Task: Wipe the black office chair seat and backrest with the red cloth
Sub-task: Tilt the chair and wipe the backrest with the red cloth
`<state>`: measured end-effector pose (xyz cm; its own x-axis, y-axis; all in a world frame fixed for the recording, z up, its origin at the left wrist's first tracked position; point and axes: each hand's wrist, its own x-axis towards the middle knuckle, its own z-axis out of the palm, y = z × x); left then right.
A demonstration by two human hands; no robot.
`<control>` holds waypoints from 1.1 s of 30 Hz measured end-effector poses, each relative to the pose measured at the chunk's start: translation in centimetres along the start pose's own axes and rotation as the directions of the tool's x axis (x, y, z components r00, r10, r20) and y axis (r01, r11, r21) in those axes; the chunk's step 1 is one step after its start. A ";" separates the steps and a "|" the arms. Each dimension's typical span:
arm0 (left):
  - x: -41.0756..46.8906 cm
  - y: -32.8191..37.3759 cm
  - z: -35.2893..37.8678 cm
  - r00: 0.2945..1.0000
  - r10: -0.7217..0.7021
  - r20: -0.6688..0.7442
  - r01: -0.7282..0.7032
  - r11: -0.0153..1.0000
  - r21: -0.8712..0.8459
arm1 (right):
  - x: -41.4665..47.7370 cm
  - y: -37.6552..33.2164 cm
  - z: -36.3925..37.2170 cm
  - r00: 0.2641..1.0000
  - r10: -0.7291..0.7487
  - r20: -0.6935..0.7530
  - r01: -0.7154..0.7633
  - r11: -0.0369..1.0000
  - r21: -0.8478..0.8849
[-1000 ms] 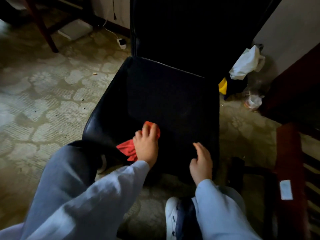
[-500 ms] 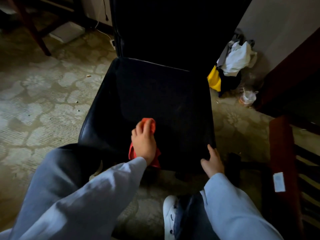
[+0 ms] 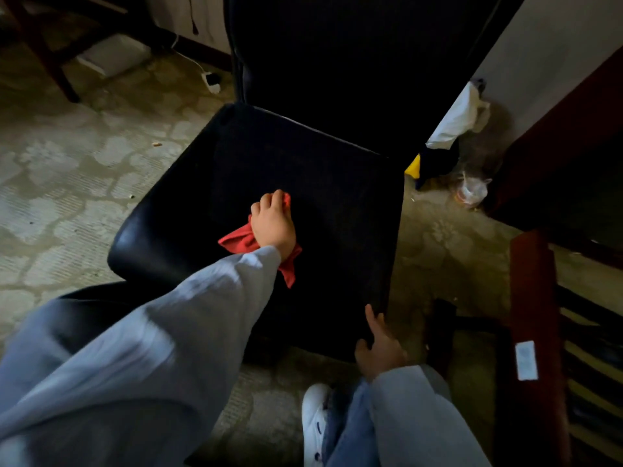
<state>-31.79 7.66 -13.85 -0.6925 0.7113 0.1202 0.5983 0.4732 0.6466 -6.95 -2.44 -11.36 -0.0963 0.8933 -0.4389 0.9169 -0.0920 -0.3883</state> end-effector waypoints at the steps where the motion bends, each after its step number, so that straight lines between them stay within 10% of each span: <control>1: 0.0 0.8 0.7 1.000 0.021 0.020 -0.021 1.000 0.002 | 0.1 0.2 0.3 1.000 -0.019 -0.004 0.019 1.000 0.006; 8: -3.9 4.2 4.3 0.872 0.435 0.226 -0.447 0.894 0.003 | 0.7 1.4 0.4 0.997 -0.001 -0.077 0.010 0.993 0.115; 14: -12.0 5.1 3.9 0.523 0.760 0.385 -0.713 0.638 -0.290 | 1.4 2.4 0.0 0.986 0.159 -0.056 -0.120 0.896 0.428; 16: -13.5 4.6 3.3 0.530 0.742 0.410 -0.641 0.667 -0.380 | 1.2 2.4 -0.3 0.982 0.185 -0.044 -0.139 0.855 0.500; 23: -8.7 6.4 3.3 0.877 0.447 0.178 -0.399 0.882 -0.249 | 2.4 3.4 0.1 0.958 0.254 0.134 -0.263 0.591 0.762; 33: -12.4 5.5 4.4 0.495 0.750 0.439 -0.819 0.572 -0.053 | 3.3 4.7 -0.2 0.914 0.204 0.350 -0.403 0.364 0.840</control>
<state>-18.18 3.74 -15.11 0.2828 0.9350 0.2141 0.8875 -0.3398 0.3114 -2.90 0.16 -14.41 -0.0362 0.6437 -0.7644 0.0472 -0.7630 -0.6447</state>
